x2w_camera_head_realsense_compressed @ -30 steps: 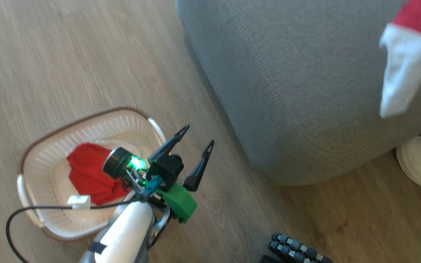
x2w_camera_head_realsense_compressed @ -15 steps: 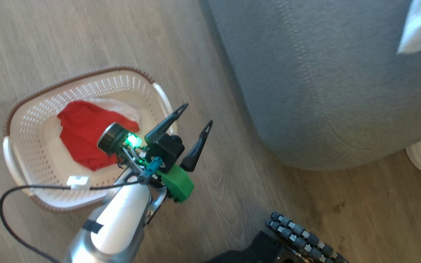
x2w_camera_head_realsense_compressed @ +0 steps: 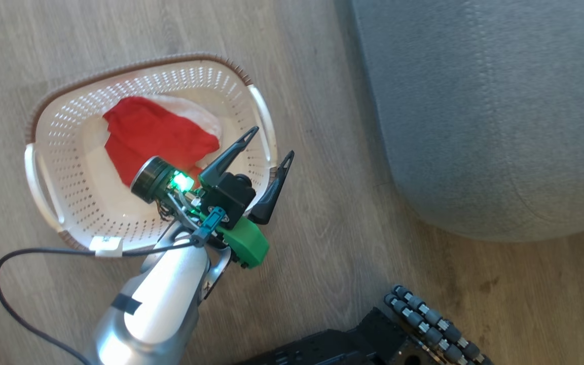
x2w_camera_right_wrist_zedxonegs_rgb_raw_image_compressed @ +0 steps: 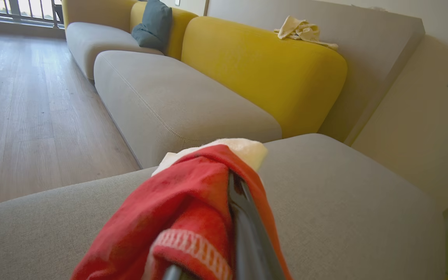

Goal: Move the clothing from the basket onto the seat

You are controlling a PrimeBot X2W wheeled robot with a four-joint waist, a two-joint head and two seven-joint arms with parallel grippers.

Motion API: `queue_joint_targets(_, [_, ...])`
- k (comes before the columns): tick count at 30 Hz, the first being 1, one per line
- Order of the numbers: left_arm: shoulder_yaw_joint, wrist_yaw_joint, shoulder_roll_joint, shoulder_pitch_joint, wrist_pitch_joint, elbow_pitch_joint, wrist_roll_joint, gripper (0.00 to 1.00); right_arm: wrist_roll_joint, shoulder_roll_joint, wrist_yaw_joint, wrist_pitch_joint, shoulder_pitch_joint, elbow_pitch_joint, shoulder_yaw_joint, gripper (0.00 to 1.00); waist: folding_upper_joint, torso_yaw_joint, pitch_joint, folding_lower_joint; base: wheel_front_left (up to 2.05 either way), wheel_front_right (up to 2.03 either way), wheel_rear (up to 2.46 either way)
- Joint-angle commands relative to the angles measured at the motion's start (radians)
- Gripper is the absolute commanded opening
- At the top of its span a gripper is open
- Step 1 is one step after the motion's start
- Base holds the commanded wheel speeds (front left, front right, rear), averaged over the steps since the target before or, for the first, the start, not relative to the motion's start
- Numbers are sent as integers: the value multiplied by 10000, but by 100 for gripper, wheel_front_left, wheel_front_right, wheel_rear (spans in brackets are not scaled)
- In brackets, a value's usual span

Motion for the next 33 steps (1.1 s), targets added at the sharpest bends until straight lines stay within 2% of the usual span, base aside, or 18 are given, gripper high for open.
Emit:
queue_joint_targets(1, [136,51,19,14,-51,-306,49,100,-12,-358,-4,-65,-93,-153,-146,0,-1,135,125,-1,0,0,0])
queue_joint_targets(3, [86,74,10,50,-51,-315,42,100,-6,-286,-4,-65,-200,127,-325,0,-1,229,222,-1,0,0,0])
queue_joint_targets(11, [27,218,40,110,-51,-331,-5,100,-524,-64,-4,-65,-128,1720,218,0,-1,374,459,-1,0,0,0])
queue_joint_targets(12, [36,228,50,99,-51,-332,-13,100,-578,-51,-4,-65,-142,1815,300,18,-1,367,469,-1,0,0,0])
queue_joint_targets(13, [44,239,56,87,-51,-330,-21,100,-632,-77,-4,-65,-154,1873,337,98,-1,357,475,-1,0,0,0])
queue_joint_targets(23, [125,169,-42,6,-51,-282,-215,100,-900,-87,-4,-65,-296,2150,90,100,-1,203,106,-1,0,0,0])
queue_joint_targets(33, [-65,-71,-296,277,-51,-137,-506,100,-1707,-478,-4,-44,-207,2261,254,100,-1,168,-1277,-1,0,0,0])
